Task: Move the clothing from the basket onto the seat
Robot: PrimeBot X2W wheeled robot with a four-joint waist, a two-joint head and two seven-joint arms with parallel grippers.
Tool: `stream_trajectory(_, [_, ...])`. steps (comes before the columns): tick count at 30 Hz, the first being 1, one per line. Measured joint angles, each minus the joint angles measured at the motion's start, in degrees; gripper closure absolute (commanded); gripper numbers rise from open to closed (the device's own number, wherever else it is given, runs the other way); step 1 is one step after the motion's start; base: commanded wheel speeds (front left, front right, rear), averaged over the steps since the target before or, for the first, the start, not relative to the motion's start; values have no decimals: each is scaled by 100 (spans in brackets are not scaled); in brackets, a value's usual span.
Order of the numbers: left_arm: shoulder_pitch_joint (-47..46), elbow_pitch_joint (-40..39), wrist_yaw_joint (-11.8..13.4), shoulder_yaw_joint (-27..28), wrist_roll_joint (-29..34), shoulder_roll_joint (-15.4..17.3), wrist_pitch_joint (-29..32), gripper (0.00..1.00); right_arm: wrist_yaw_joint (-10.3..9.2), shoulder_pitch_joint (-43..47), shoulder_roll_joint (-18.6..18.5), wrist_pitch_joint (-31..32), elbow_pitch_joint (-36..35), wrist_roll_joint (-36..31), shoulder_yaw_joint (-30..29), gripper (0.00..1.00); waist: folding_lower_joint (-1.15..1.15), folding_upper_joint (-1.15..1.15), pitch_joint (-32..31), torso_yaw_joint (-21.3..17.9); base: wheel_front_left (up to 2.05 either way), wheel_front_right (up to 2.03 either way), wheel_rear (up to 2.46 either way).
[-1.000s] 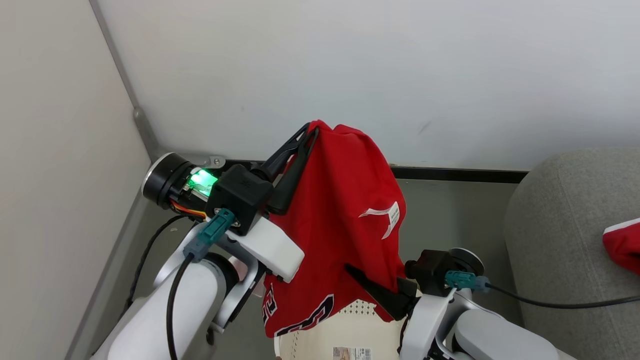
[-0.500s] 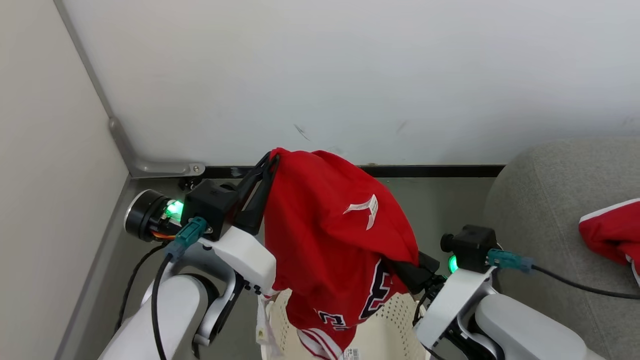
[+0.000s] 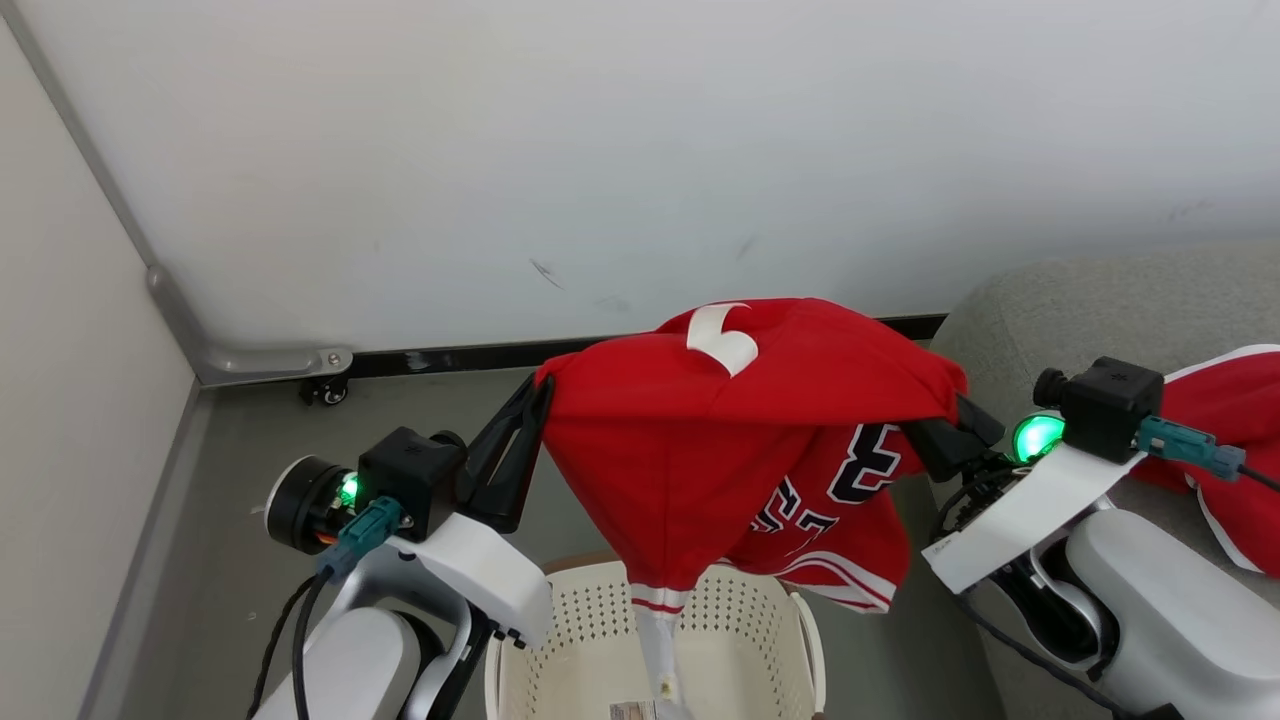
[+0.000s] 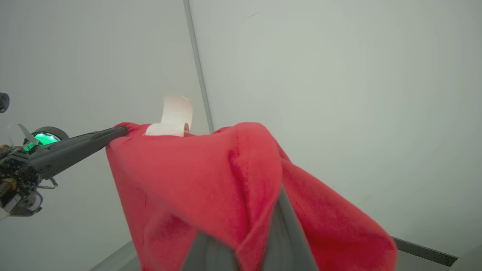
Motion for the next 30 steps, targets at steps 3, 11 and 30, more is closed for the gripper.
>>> stream_trajectory(3, [35, -5, -93, -20, -52, -46, -118, 100, 0, 23, -60, -1, -82, -9, -153, 100, 0, 0, 4, -84, 0, 0, 0])
stream_trajectory(11, [40, -108, -283, -26, -301, -213, -379, 0, 0, 327, -107, -2, -137, -15, -397, 100, 0, 0, 35, -266, 0, 0, 0])
stream_trajectory(30, [203, -132, -809, -167, -471, -69, -581, 0, 0, 775, -452, -8, 11, -229, -1726, 100, 0, 0, 117, -721, 0, 0, 0])
